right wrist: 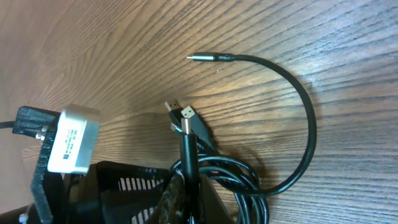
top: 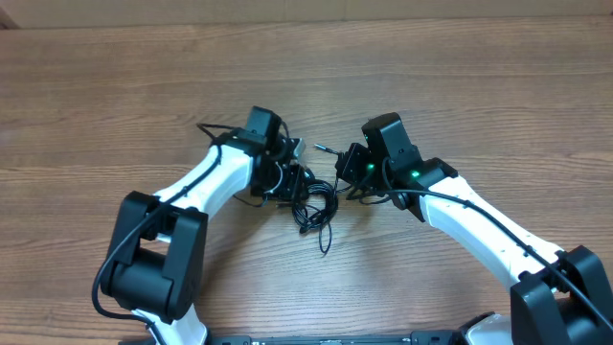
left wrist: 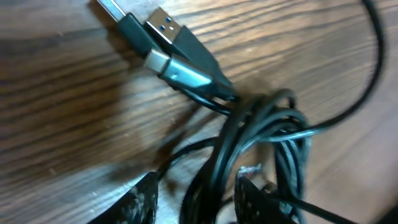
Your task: Untangle cables
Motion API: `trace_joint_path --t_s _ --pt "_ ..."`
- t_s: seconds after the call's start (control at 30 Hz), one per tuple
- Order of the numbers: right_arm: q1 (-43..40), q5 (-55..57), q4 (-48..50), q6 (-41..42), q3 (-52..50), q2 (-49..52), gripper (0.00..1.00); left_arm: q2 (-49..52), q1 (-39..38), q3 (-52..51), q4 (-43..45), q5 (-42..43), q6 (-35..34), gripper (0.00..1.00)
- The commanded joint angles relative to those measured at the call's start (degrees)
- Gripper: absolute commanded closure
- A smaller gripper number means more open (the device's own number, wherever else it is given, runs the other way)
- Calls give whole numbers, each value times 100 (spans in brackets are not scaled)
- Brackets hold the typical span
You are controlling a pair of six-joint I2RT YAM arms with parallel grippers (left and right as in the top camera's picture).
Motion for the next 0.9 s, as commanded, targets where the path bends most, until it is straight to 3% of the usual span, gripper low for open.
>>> trace_joint_path --t_s 0.0,0.07,0.13,0.3,0.43,0.53,0.67,0.87 --pt "92 103 -87 17 -9 -35 96 85 -195 107 87 -682 -173 63" --pt "122 105 -184 17 -9 -35 96 170 -269 107 146 -682 -278 75" --pt "133 103 -240 13 -9 -35 96 214 -317 107 155 -678 -367 96" --pt "133 103 -96 0 -9 -35 96 210 -293 125 76 -262 -535 96" --pt "133 101 297 0 -9 -35 96 210 -120 219 -313 83 -1088 96" --pt "133 94 511 4 -9 -35 96 210 118 323 -505 852 -1126 96" --pt "190 57 542 22 -9 -33 96 210 577 354 -350 2680 -1062 96" --pt "409 81 750 26 -9 -13 96 210 831 354 -348 3152 -1132 96"
